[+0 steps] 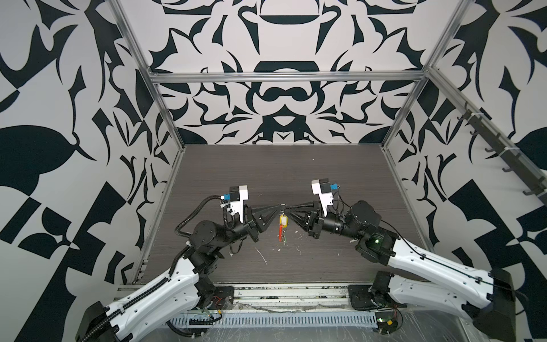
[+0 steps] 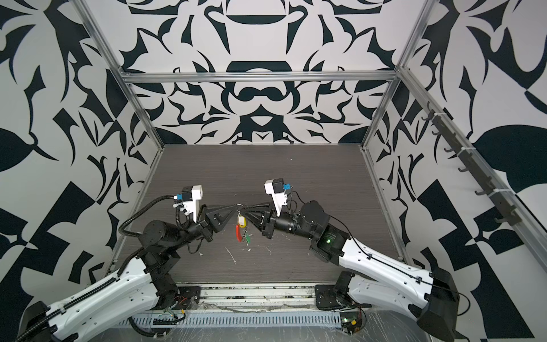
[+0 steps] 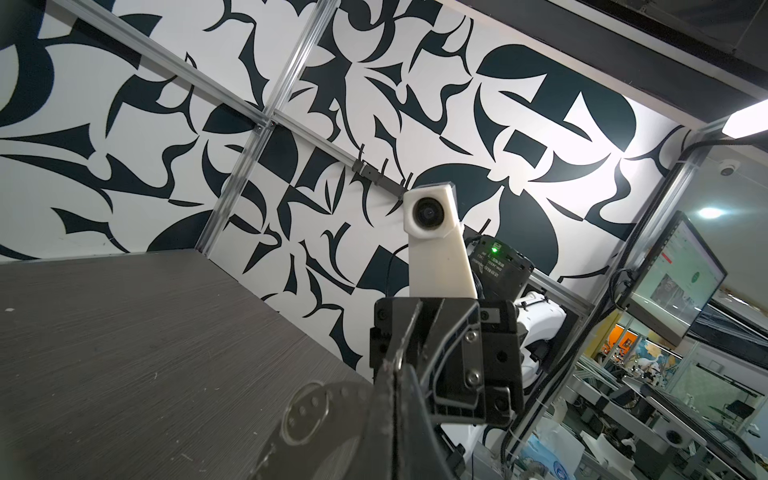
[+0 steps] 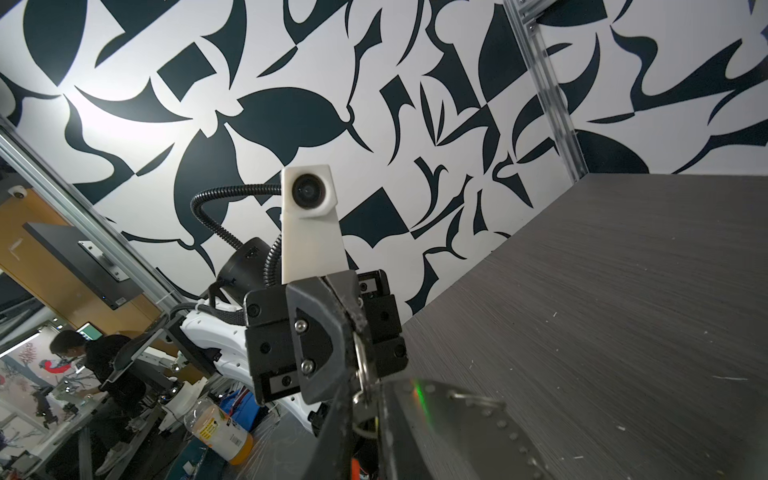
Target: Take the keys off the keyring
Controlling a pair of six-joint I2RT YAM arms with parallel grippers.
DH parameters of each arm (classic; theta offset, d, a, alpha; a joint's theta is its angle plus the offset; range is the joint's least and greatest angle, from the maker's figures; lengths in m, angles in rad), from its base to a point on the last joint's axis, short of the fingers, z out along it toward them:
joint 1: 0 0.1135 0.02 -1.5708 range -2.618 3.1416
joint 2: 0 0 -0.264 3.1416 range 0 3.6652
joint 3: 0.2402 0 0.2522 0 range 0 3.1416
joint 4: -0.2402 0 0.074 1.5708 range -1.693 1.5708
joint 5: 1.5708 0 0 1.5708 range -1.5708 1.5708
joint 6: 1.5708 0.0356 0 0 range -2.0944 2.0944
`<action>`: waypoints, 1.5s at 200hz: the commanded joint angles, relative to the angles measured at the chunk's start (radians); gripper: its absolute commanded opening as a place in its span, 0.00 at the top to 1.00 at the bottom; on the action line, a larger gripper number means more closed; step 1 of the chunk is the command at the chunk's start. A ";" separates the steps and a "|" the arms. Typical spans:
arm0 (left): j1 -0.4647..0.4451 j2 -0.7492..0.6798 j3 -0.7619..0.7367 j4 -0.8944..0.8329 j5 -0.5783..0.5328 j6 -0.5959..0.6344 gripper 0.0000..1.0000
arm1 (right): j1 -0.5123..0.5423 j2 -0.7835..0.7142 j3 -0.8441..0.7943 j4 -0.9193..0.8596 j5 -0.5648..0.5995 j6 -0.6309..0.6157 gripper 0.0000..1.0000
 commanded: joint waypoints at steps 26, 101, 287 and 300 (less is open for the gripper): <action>-0.002 -0.012 -0.007 0.024 -0.015 -0.009 1.00 | 0.006 -0.020 0.010 0.038 0.016 -0.009 1.00; -0.001 -0.050 -0.008 -0.043 -0.018 -0.001 0.84 | 0.005 -0.061 0.065 -0.147 0.028 -0.056 1.00; -0.001 0.004 0.183 -0.575 0.264 0.187 0.64 | -0.005 0.282 0.819 -1.517 -0.087 -0.638 1.00; -0.001 0.028 0.187 -0.562 0.293 0.183 0.64 | -0.005 0.291 0.830 -1.531 -0.081 -0.644 1.00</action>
